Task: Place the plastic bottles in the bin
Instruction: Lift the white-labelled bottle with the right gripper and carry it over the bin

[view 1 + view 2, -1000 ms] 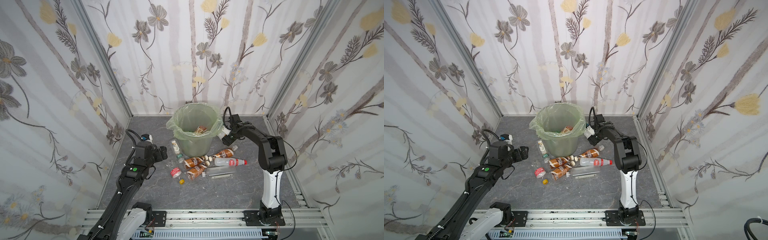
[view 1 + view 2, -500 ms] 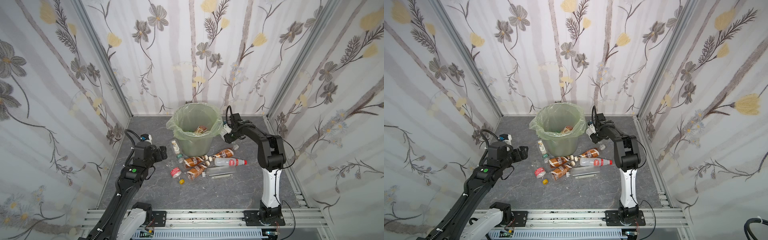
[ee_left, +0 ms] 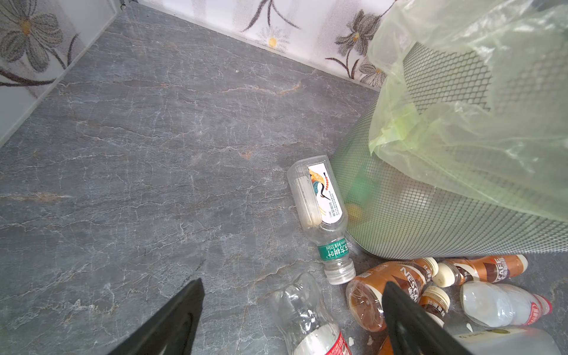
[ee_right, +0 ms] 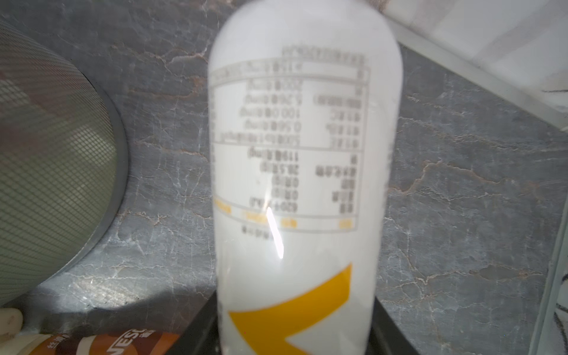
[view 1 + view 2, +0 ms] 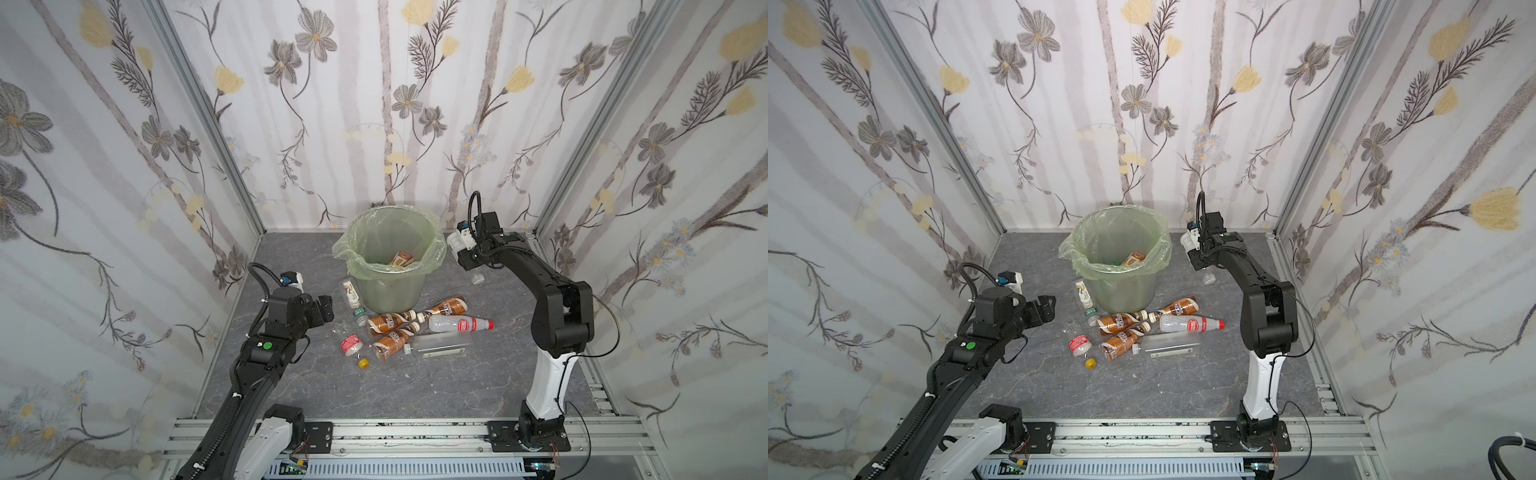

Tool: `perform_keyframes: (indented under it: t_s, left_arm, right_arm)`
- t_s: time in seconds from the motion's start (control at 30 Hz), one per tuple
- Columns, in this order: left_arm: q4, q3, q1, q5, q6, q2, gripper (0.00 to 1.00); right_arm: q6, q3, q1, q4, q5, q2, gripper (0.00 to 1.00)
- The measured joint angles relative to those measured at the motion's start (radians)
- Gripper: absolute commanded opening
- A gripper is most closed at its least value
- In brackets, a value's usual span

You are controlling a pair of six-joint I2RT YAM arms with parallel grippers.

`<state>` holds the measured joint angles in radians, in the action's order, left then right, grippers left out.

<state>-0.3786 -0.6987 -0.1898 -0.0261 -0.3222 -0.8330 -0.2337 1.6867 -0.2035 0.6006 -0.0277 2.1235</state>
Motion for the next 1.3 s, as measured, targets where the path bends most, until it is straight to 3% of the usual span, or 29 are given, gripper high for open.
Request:
perform_keyframes:
  t_s: [0.53, 0.8, 1.13, 1.3]
  left_arm:
    - [0.0, 0.008, 0.001, 0.016, 0.001, -0.021, 0.92]
    - [0.0, 0.009, 0.001, 0.021, 0.002, -0.035, 0.92]
    - [0.0, 0.01, 0.001, 0.023, 0.005, -0.043, 0.92]
    - [0.0, 0.011, 0.001, 0.023, 0.005, -0.047, 0.92]
  right_arm:
    - [0.229, -0.027, -0.01, -0.14, -0.106, -0.346, 0.48]
    - [0.361, -0.069, -0.156, -0.323, -0.144, -0.453, 0.5]
    - [0.515, -0.145, -0.349, -0.577, -0.055, -0.47, 0.51]
    - [0.593, -0.284, -0.387, -0.696, -0.006, -0.491, 0.52]
